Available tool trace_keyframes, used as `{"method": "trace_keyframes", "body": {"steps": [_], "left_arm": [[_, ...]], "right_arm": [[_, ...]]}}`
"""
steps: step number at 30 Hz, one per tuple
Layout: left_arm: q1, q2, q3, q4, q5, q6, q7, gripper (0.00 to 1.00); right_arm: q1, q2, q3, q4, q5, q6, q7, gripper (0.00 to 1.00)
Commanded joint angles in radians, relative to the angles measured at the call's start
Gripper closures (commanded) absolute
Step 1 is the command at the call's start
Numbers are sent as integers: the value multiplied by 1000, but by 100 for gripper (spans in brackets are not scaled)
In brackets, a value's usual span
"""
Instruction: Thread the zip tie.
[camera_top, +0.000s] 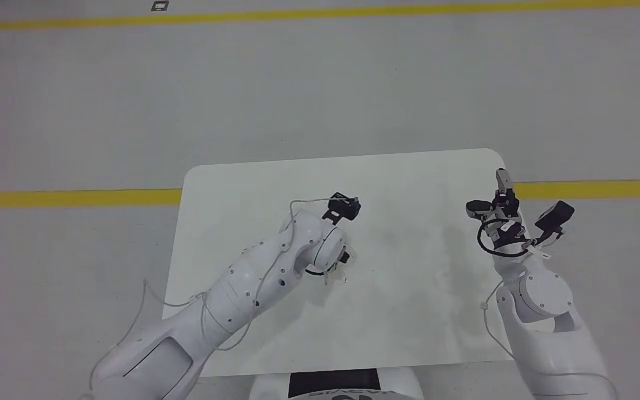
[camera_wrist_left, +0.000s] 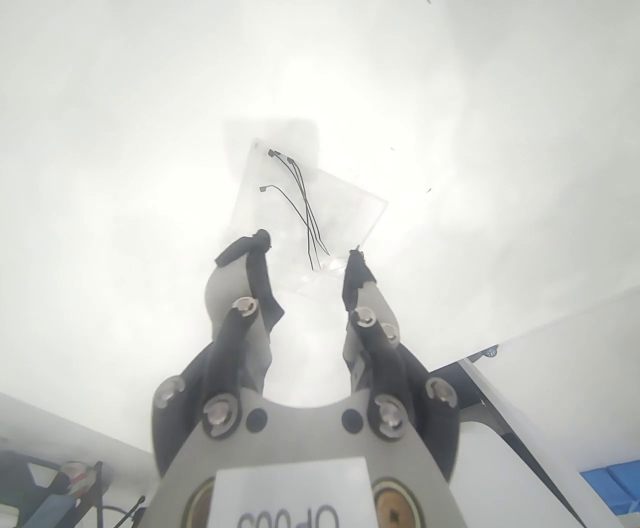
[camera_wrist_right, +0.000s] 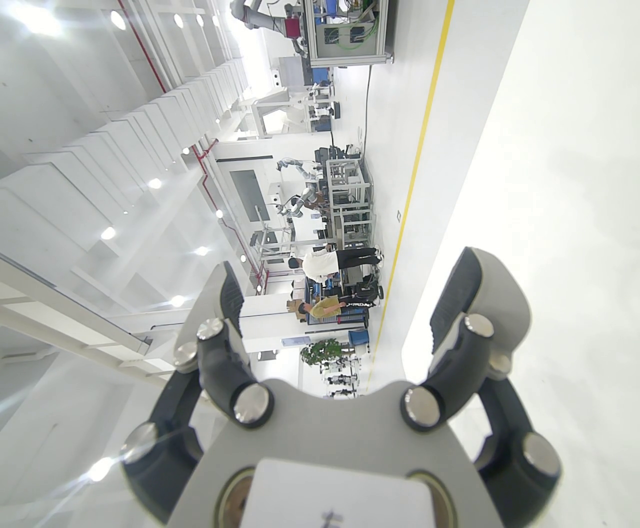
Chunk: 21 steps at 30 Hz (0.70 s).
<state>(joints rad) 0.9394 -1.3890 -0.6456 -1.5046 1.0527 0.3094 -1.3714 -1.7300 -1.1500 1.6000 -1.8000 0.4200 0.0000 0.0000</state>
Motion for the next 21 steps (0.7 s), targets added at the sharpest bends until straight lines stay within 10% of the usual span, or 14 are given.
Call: {"method": "trace_keyframes", "body": {"steps": [1, 21], "left_arm": [[-3, -3, 4, 10, -6, -2, 5, 87], [-5, 12, -48, 41, -64, -104, 13, 80]], "right_arm": [[0, 0, 0, 0, 0, 0, 0, 0], [0, 0, 0, 0, 0, 0, 0, 0]]}}
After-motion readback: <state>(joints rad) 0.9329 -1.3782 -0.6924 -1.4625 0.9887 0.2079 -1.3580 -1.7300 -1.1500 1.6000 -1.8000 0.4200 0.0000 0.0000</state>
